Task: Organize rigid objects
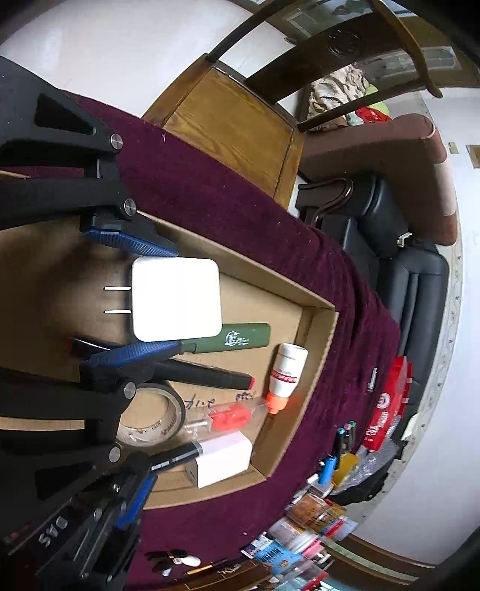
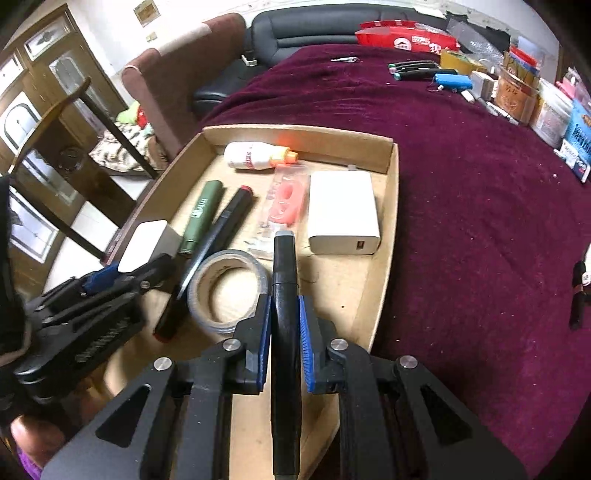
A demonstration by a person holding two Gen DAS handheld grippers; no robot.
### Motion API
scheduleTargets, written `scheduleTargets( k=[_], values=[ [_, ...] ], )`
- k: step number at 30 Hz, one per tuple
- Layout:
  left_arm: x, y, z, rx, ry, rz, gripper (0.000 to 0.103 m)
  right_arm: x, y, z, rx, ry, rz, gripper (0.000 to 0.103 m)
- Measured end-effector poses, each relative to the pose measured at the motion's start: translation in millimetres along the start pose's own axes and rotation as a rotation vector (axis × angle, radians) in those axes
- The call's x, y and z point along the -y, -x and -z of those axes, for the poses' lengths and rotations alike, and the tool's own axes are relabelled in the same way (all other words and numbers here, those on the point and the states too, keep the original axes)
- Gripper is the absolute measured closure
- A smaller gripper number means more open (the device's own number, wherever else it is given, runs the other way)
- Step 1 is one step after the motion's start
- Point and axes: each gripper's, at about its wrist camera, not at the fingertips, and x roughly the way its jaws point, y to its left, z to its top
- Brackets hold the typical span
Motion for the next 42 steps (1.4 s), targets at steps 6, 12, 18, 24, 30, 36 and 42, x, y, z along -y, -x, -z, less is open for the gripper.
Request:
scheduleTargets(
  k=[6,12,18,24,30,36,42],
  values=[
    [-2.3,35.1,0.9,0.112,0.010,0.022,0.054,-0.3,-0.6,-1.6,0.016,-0.008,0.002,0.090],
    [-2.9,69.9,11.1,0.212,0.030,-0.032,0.050,1.3,16.4,0.2,0.090,-0.013,-0.052,0.090],
    [10.0,109.6,29.7,0.343,0.026,-0.109,0.039,1.6,54.4,16.6,0.212,0.036,-0.031,0.081],
    [29.1,146.6,54.1,0.499,0.011,-0.171,0.019,5.8,91.9,41.0,0.330,0.078,0.030,0.052],
    [49.6,164.6,71.8,0.565,0.004,-0.188,0.014,19.6,118.5,63.3,0.413,0.107,0.131,0.046],
    [82.1,162.7,78.7,0.527,-0.051,-0.165,0.014,53.6,134.4,78.2,0.432,0.063,0.188,0.044],
    [118.0,163.1,88.3,0.505,-0.112,-0.146,0.014,93.3,145.1,91.2,0.430,0.006,0.232,0.044]
  ],
)
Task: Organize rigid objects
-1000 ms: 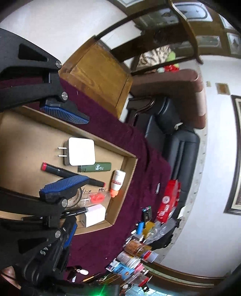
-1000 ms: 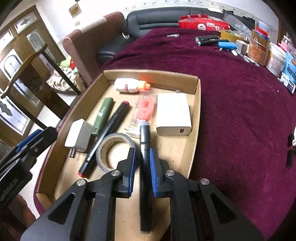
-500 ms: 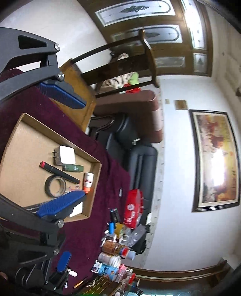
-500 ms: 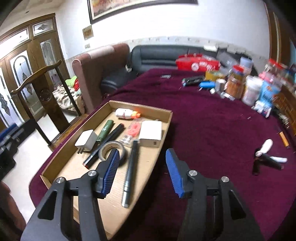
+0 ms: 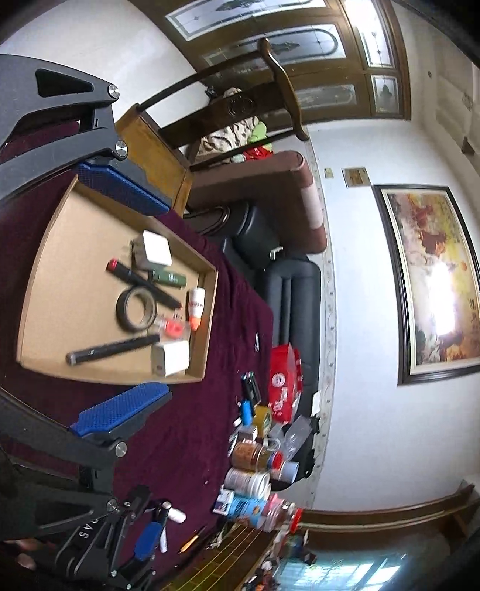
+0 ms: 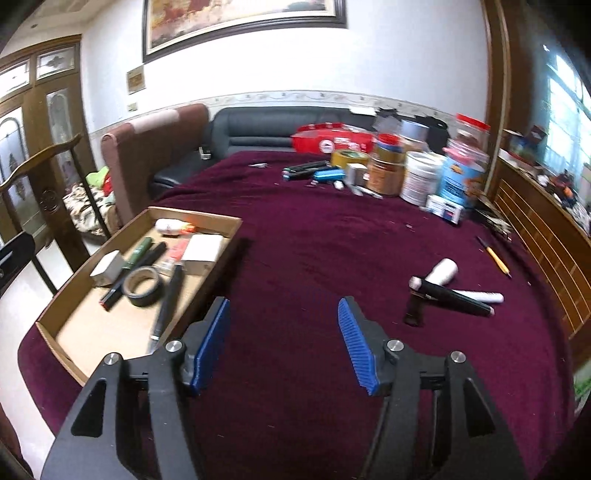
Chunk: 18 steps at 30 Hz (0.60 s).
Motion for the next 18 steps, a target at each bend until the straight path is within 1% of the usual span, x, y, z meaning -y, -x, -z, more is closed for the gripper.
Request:
scheduleTargets(
  k=[3,8,18],
  values=[
    [16.5,5.5,2.3,0.000,-0.038,0.009,0.014,16.6,2.9,3.4,0.005,-0.020,0.027,0.044],
    [30.5,7.3,5.5,-0.010,-0.069,0.016,0.014,37.3,1.8,7.8,-0.005,-0.052,0.050,0.044],
    [41.0,0.8,10.5,-0.054,-0.083,0.038,0.014,52.3,-2.0,15.7,-0.023,-0.060,0.077,0.044]
  ],
)
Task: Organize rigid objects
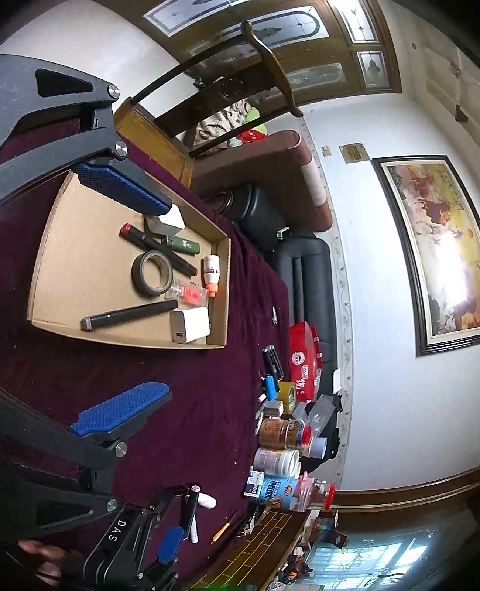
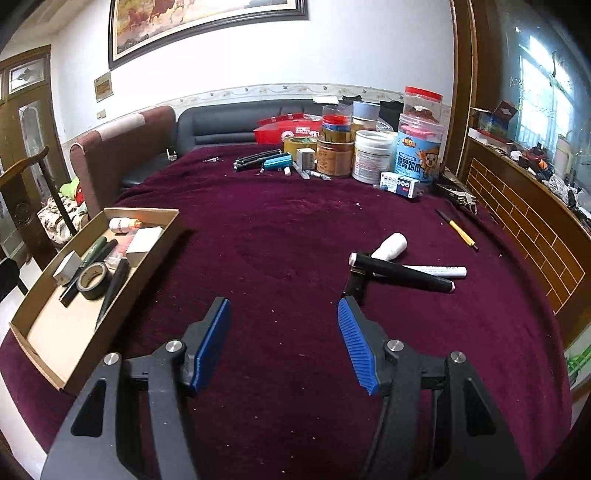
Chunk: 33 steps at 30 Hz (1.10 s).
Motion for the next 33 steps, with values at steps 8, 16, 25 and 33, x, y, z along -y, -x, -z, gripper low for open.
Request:
scheduleTargets(
  k=[8,16,25,33],
  values=[
    [12.3,-14.8,-2.7,-0.048,-0.019,0.039,0.014,11.6,-9.4,-2.8,-0.010,0.003,0.032,0.044],
    [33.4,-31.1,-3.8,-0.108,-0.046,0.086,0.014,59.9,-21.2,-12.3,-0.032,-0.067,0.068,0.044],
    [73.5,-58.3,-16.1,-0.230,-0.086,0.226,0.014,166.6,-48.2,-43.6,-0.008,-0.264,0.115,0.044],
    [151.3,-99.1,-29.7,-0.331,-0.157,0.345,0.015,247.1,-56.6,-29.8,0.098,-0.489,0.064,0.044]
  ],
)
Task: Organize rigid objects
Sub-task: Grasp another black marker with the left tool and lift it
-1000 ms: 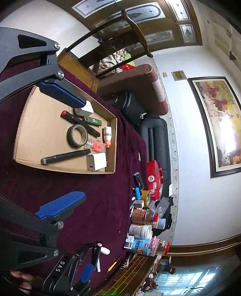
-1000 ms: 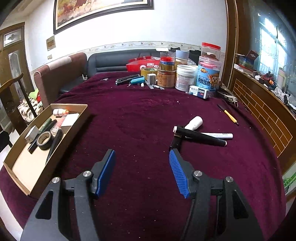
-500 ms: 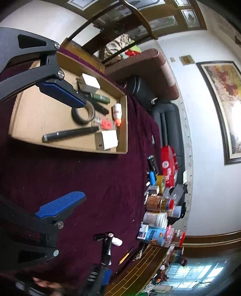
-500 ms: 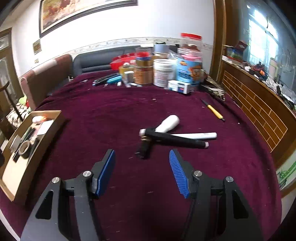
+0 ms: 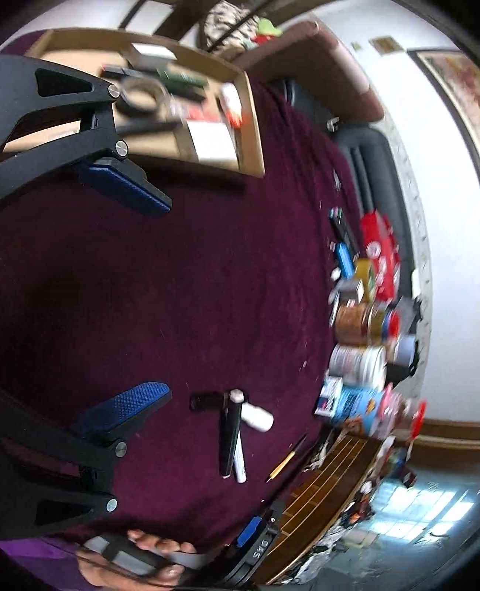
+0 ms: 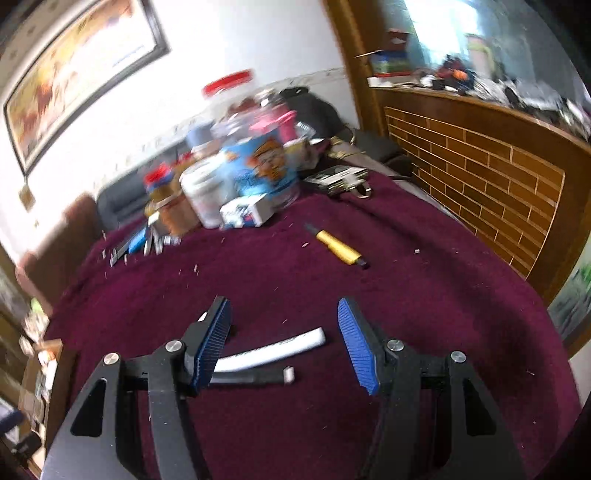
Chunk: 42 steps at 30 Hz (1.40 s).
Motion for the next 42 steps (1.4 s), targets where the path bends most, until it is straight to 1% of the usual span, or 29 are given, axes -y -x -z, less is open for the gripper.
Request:
scheduleTargets(
  k=[1,3,5,8,10,12,14,17,18,19,20,21,22,24,26,27,29,31,33,35,36,37,38,42],
  values=[
    [10.9,-9.2,-6.5,-0.006,-0.012,0.011,0.015,8.5,-0.8,0.2,0.004,-0.033,-0.013,0.044],
    [28.9,-22.1,-19.5,-0.005,-0.035,0.043,0.015,20.3,-5.6,0.9,-0.025,-0.088,-0.033,0.044],
    [52.2,-30.9,-35.2,0.015,-0.068,0.086,0.015,27.7,-9.7,0.9,-0.053,-0.134,-0.059,0.044],
    [92.2,-41.1,-60.2,0.078,-0.169,0.135,0.015,29.8,-10.2,3.1,-0.068,-0.159,-0.088,0.044],
    [115.6,-54.6,-71.8,0.082,-0.237,0.145,0.015,28.2,-11.9,4.2,-0.079,-0.157,-0.097,0.044],
    [135.5,-74.5,-75.2,0.034,-0.295,0.144,0.015,28.0,-12.4,4.4,-0.083,-0.159,-0.103,0.044],
    [147.4,-92.8,-69.7,-0.047,-0.328,0.149,0.015,30.6,-11.9,3.8,-0.079,-0.167,-0.101,0.044],
    [158.9,-102.9,-50.2,-0.157,-0.384,0.203,0.018,36.3,-10.0,2.7,-0.070,-0.197,-0.108,0.044],
    [160.6,-102.7,-42.5,-0.209,-0.395,0.250,0.024,37.6,-9.6,2.4,-0.068,-0.204,-0.108,0.044],
    [162.1,-101.9,-34.4,-0.270,-0.395,0.313,0.033,38.0,-9.3,2.9,-0.068,-0.207,-0.106,0.044],
    [161.1,-95.6,-24.9,-0.343,-0.388,0.409,0.035,38.0,-9.6,3.5,-0.070,-0.208,-0.102,0.044],
    [160.2,-88.2,-21.2,-0.349,-0.392,0.446,0.034,38.0,-10.5,3.6,-0.074,-0.208,-0.100,0.044],
    [158.9,-79.3,-18.6,-0.336,-0.401,0.458,0.034,38.1,-11.2,3.8,-0.079,-0.210,-0.101,0.044],
    [158.1,-59.0,-18.0,-0.261,-0.419,0.420,0.034,38.9,-10.2,3.8,-0.079,-0.217,-0.108,0.044],
    [161.8,-47.4,-20.1,-0.163,-0.449,0.347,0.034,39.8,-7.5,3.2,-0.069,-0.221,-0.108,0.044],
    [165.2,-47.0,-19.6,-0.135,-0.467,0.306,0.034,40.5,-6.7,2.8,-0.064,-0.225,-0.108,0.044],
    [174.3,-52.4,-16.0,-0.129,-0.483,0.264,0.034,42.4,-6.6,2.8,-0.065,-0.231,-0.105,0.044],
    [183.6,-57.6,-11.5,-0.130,-0.483,0.255,0.034,45.2,-7.9,2.9,-0.070,-0.245,-0.101,0.044],
    [192.3,-58.5,-10.5,-0.116,-0.466,0.260,0.043,47.7,-8.3,2.5,-0.073,-0.258,-0.107,0.044],
    [193.2,-63.0,-14.3,-0.122,-0.430,0.267,0.044,48.6,-6.7,0.4,-0.067,-0.247,-0.091,0.044],
    [194.3,-63.7,-11.1,-0.131,-0.417,0.277,0.044,49.6,-4.8,-0.6,-0.058,-0.245,-0.081,0.044],
    [195.1,-66.0,-11.3,-0.142,-0.406,0.289,0.044,52.6,-1.8,-2.2,-0.046,-0.255,-0.086,0.044],
    [197.0,-67.4,-10.4,-0.149,-0.401,0.296,0.044,55.8,1.1,-3.8,-0.033,-0.266,-0.100,0.044],
    [210.2,-65.1,-2.9,-0.141,-0.413,0.324,0.044,67.1,11.6,-10.4,0.003,-0.282,-0.080,0.044]
  ],
)
